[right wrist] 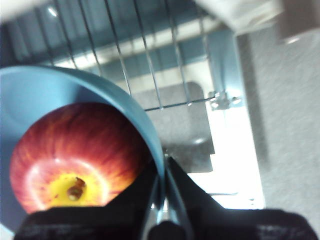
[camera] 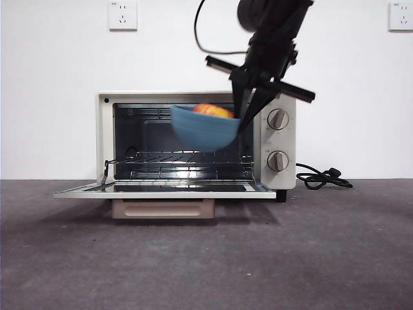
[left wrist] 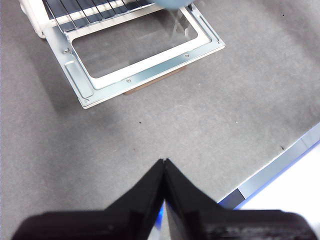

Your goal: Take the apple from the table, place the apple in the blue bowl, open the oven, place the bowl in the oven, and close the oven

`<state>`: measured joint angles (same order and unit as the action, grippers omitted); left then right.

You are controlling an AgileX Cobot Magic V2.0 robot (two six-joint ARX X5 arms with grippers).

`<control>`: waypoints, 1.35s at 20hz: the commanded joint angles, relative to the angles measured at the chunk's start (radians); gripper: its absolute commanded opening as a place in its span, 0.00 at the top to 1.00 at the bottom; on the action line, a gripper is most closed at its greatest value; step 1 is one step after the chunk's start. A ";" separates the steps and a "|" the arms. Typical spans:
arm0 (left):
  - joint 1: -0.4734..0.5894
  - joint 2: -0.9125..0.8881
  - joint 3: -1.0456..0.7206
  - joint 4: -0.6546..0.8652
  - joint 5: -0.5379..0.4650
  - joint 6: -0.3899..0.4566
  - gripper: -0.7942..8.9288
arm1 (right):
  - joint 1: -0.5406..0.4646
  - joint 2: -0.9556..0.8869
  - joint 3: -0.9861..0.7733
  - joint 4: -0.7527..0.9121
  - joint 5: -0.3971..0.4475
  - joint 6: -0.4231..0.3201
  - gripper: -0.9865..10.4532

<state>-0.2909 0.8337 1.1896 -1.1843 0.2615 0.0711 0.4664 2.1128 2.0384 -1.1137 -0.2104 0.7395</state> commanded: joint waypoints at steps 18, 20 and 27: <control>-0.001 -0.002 -0.008 0.003 0.000 0.018 0.92 | -0.003 0.135 0.143 0.017 0.082 0.223 0.92; -0.001 -0.002 -0.008 0.003 0.000 0.018 0.92 | -0.003 0.136 0.143 0.018 0.092 0.222 0.92; -0.001 0.007 -0.008 0.003 0.000 0.019 0.92 | -0.003 0.136 0.143 0.039 0.091 0.207 0.74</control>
<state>-0.2909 0.8425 1.1896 -1.1843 0.2615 0.0788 0.4633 2.2303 2.1769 -1.0794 -0.1261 0.9497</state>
